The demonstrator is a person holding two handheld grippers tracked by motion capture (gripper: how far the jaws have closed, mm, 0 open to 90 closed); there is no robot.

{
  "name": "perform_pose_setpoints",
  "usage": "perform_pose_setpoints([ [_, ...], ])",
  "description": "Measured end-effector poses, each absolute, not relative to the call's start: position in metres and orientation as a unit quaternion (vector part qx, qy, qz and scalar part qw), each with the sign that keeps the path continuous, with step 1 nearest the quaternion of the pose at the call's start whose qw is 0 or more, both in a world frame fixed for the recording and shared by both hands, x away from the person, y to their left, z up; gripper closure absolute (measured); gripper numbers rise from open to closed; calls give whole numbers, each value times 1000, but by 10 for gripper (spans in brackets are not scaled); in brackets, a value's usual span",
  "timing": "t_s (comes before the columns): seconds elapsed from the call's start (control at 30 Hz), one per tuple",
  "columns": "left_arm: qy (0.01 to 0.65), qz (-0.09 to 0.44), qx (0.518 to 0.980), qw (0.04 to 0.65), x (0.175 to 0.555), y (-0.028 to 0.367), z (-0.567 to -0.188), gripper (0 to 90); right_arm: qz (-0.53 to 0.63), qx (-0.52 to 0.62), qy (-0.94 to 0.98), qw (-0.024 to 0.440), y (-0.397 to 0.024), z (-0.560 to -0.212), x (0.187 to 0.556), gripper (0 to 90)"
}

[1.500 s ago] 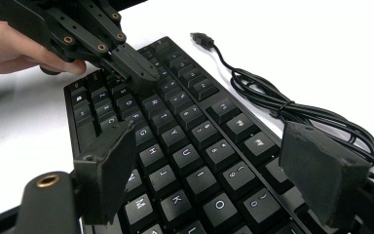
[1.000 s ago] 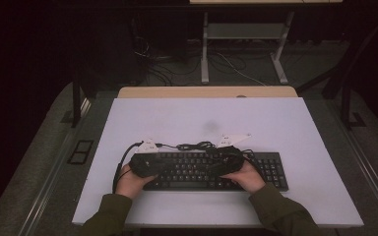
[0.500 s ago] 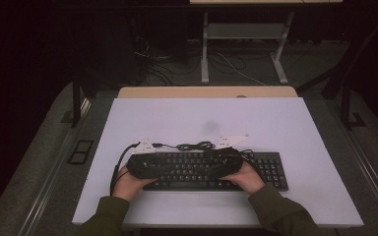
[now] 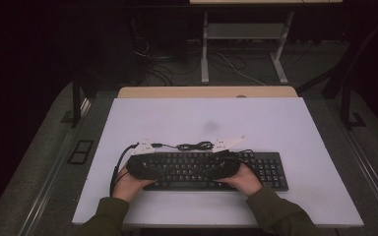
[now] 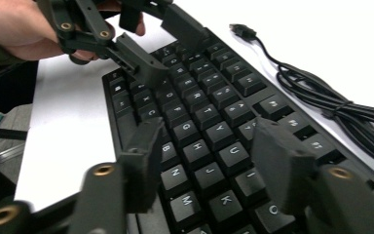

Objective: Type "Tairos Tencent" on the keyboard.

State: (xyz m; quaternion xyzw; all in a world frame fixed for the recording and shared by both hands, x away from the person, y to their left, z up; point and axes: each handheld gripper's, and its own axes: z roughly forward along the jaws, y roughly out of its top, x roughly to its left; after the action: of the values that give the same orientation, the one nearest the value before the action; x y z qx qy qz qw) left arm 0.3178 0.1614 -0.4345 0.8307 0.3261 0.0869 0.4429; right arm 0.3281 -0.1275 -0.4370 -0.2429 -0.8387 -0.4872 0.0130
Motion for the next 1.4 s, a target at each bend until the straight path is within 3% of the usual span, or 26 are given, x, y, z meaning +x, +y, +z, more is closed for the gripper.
perform_pose_setpoints([
  [0.4, 328, 92, 828, 445, 318, 162, -434, 316, -473, -216, -854, 26, -119, -437, 321, 796],
  [0.6, 328, 94, 828, 446, 318, 162, -434, 310, -465, -207, -860, 31, -117, -438, 320, 883],
  [1.4, 334, 102, 823, 449, 318, 165, -433, 292, -434, -202, -877, 28, -108, -445, 316, 895],
])
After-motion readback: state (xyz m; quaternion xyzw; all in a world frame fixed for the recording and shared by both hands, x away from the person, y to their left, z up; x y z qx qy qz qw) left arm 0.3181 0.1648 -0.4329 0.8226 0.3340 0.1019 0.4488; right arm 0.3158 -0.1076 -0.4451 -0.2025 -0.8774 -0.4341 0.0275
